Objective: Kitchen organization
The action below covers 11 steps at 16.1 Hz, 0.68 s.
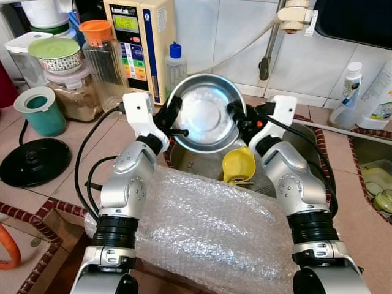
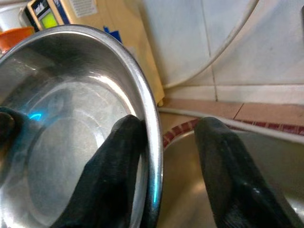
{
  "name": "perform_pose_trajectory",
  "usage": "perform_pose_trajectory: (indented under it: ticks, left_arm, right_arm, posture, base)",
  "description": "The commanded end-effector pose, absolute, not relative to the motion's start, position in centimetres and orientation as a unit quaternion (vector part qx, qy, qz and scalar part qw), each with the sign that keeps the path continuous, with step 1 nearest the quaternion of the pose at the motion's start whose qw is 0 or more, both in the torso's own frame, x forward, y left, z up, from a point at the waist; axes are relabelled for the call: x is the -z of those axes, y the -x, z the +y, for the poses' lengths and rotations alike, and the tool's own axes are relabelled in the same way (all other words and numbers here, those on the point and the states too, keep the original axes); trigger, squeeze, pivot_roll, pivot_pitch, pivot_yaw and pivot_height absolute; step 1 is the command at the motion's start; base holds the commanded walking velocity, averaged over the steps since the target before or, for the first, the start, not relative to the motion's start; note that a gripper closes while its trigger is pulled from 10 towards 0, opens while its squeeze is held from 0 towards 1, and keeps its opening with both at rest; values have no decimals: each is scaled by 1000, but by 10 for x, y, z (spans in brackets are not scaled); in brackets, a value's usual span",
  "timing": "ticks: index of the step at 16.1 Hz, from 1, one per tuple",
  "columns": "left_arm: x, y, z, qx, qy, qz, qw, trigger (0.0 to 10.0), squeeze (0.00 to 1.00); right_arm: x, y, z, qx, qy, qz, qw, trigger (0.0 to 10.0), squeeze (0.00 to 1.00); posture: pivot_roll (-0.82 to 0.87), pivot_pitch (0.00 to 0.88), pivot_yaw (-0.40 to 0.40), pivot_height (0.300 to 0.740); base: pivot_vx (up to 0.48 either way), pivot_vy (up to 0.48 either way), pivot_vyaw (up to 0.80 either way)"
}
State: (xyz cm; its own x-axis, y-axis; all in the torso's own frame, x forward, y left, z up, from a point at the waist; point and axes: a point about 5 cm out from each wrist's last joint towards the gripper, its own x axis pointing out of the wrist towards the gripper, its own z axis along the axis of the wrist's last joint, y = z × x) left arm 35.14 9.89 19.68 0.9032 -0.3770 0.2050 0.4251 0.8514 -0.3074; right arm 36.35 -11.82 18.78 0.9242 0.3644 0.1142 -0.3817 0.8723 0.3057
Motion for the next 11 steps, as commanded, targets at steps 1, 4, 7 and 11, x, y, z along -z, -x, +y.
perform_pose_trajectory:
  ticks: [1, 4, 7, 11]
  left_arm:
    - [-213, -347, 92, 243, 176, -102, 949, 0, 0]
    - [-213, -347, 92, 243, 177, -102, 948, 0, 0]
    - [-213, -347, 92, 244, 176, -102, 948, 0, 0]
    - [-212, -349, 96, 238, 156, -101, 953, 0, 0]
  right_arm:
    - [-177, -362, -125, -179, -174, 2, 968, 0, 0]
    - [-168, -356, -114, -218, -182, 28, 958, 0, 0]
    - [-168, -355, -112, -222, -184, 31, 957, 0, 0]
    - [-172, -358, -120, -201, -184, 27, 962, 0, 0]
  posture:
    - [53, 0, 22, 740]
    - [53, 0, 21, 740]
    - [52, 0, 23, 740]
    - [53, 0, 24, 740]
  base:
    - [0, 0, 0]
    - [0, 0, 0]
    - [0, 0, 0]
    - [0, 0, 0]
